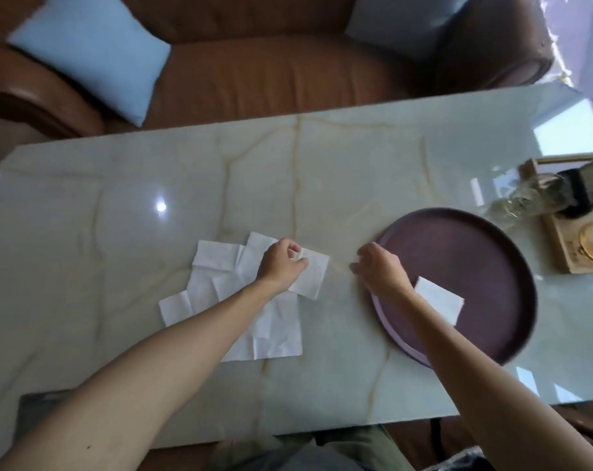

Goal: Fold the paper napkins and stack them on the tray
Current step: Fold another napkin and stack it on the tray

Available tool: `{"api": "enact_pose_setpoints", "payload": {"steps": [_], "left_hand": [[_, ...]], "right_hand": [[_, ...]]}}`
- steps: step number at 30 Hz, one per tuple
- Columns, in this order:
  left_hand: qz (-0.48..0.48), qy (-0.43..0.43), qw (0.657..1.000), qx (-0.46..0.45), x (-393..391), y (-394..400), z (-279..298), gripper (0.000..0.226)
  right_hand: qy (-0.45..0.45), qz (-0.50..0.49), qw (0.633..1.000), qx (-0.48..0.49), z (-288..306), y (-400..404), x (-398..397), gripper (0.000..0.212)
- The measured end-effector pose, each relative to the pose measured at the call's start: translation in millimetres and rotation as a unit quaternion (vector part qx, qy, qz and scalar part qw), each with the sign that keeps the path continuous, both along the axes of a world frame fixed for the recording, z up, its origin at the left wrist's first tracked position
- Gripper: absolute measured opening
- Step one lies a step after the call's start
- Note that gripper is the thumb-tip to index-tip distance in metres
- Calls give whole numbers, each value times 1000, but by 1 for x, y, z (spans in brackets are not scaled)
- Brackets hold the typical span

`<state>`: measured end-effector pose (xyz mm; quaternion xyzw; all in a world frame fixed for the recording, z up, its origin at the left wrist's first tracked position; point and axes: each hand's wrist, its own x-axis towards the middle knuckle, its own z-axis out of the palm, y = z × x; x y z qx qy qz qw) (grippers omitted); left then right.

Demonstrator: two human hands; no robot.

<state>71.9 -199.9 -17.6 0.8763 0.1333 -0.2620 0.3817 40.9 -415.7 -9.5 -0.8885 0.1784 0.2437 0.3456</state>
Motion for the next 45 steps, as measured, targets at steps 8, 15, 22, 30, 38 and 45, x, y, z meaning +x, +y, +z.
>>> {"api": "enact_pose_setpoints", "payload": {"steps": [8,15,22,30,38,45], "left_hand": [[31,5,999,41,-1,102,-19,56],[-5,28,996,83,12,115,-37,61],[-13,41,992,123,26,105,-44,58],[-117,-24,986,112,39,103,-50,83],[-286,-103,952,38,57,86,-21,72],[-186,-72,980,-24,59,81,21,17]], "right_hand": [[16,137,990,-29,-21,86,40,55],[12,168,979,-115,-48,115,49,58],[50,184,971,-144,-62,129,56,31],[43,195,972,-125,-50,129,62,18],[-135,322,918,-189,-11,112,67,34],[-148,365,887,-239,38,94,69,20]]}}
